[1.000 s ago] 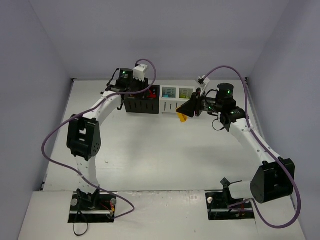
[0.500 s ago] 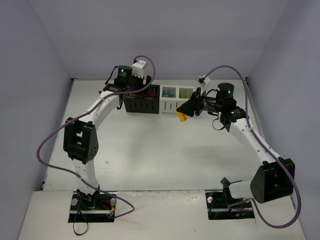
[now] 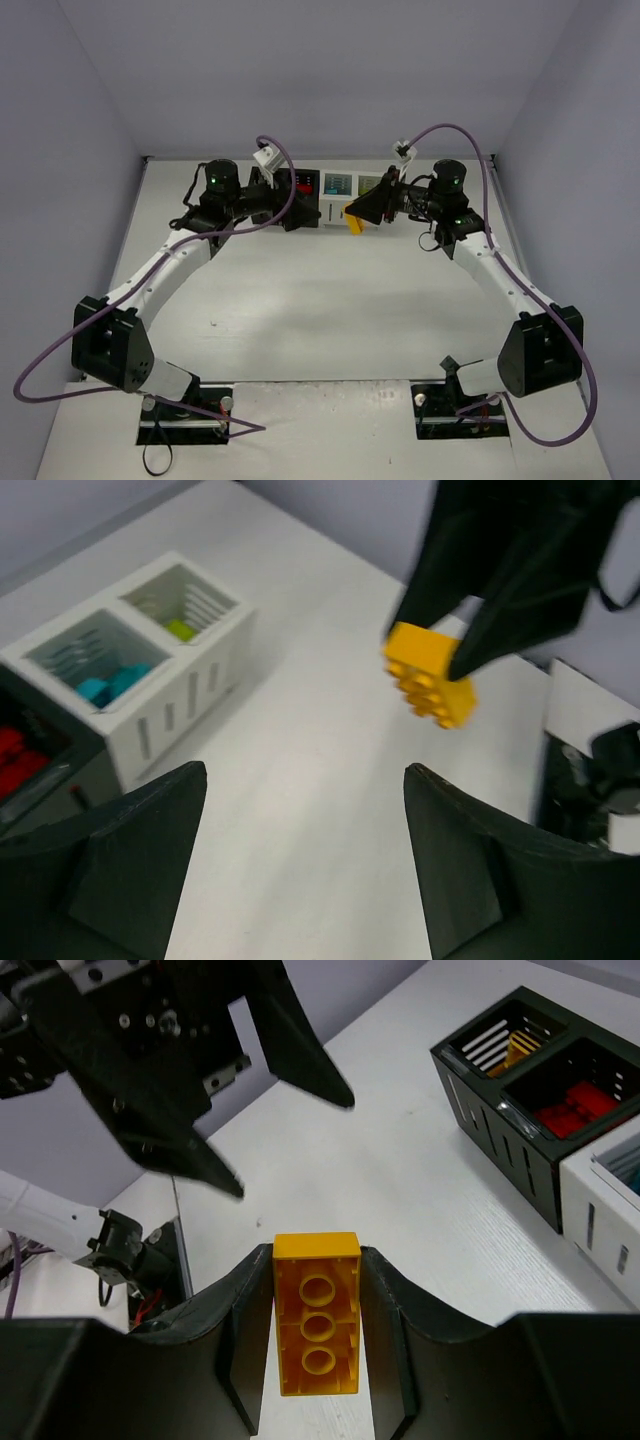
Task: Sort the legos into containers by color
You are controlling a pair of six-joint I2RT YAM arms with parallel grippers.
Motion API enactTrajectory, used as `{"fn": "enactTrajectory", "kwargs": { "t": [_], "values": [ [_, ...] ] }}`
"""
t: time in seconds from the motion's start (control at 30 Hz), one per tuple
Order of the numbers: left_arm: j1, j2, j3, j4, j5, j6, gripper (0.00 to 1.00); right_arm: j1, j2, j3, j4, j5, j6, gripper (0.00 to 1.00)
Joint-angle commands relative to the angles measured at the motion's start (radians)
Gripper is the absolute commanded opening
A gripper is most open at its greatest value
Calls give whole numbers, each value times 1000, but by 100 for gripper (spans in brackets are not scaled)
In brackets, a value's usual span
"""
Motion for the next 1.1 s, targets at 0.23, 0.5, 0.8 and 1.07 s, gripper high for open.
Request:
{"fn": "enactTrajectory", "kwargs": {
  "t": [0.23,0.5,0.8,1.07],
  "values": [
    [-112,-60,-33,170,196,-37,73,91,35,120,174,-122,64,0],
    [-117,-65,-75,334,133,-153,73,119,19,94,201,-121,83,0],
    [-117,-26,-98,482,174,-277,55,125,-3,74,212,-121,94,0],
    [-118,-25,-138,529,196,-314,18,127,-12,57,221,-121,87,0]
  ]
}}
